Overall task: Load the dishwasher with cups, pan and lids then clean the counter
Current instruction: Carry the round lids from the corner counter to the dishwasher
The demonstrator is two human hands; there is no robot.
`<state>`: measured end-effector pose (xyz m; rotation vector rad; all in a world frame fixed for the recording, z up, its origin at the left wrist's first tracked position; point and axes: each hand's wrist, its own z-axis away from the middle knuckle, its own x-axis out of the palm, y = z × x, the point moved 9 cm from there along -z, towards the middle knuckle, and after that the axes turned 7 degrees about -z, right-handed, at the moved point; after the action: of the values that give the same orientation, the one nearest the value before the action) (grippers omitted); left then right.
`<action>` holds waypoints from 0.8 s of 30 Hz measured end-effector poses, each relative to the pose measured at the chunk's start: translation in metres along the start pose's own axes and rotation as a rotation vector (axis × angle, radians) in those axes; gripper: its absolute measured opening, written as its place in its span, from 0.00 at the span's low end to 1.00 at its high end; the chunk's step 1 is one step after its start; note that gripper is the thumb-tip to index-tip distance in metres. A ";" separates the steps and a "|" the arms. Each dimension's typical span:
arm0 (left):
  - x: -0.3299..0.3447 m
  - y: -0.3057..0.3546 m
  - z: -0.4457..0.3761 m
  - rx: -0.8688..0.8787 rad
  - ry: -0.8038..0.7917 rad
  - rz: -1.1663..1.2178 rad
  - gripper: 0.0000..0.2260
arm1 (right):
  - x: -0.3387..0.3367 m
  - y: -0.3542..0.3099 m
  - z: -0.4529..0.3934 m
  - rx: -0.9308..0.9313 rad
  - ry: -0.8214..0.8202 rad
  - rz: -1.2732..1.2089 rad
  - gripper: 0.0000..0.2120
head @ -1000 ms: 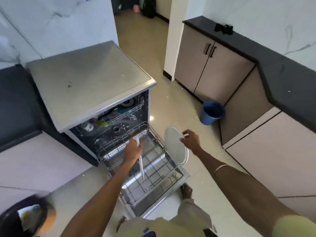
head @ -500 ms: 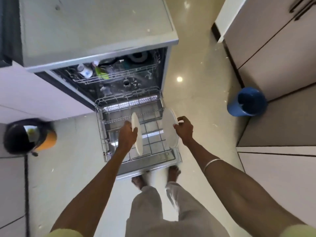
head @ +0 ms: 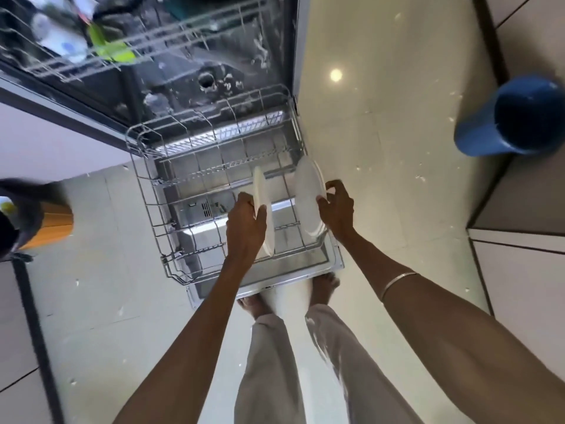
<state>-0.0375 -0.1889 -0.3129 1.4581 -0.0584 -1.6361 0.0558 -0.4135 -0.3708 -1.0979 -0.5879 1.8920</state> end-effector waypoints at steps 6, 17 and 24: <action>0.050 -0.003 -0.002 0.011 0.000 -0.008 0.09 | 0.021 0.015 -0.033 -0.032 -0.059 0.027 0.15; 0.111 -0.033 -0.005 -0.068 -0.103 -0.073 0.14 | 0.025 0.001 -0.037 -0.051 -0.163 0.153 0.28; 0.131 -0.023 -0.008 -0.077 -0.141 -0.035 0.14 | 0.022 0.034 -0.019 0.019 -0.220 0.237 0.29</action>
<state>-0.0293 -0.2542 -0.4284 1.2911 -0.0492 -1.7491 0.0513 -0.4133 -0.4151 -0.9891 -0.5795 2.2389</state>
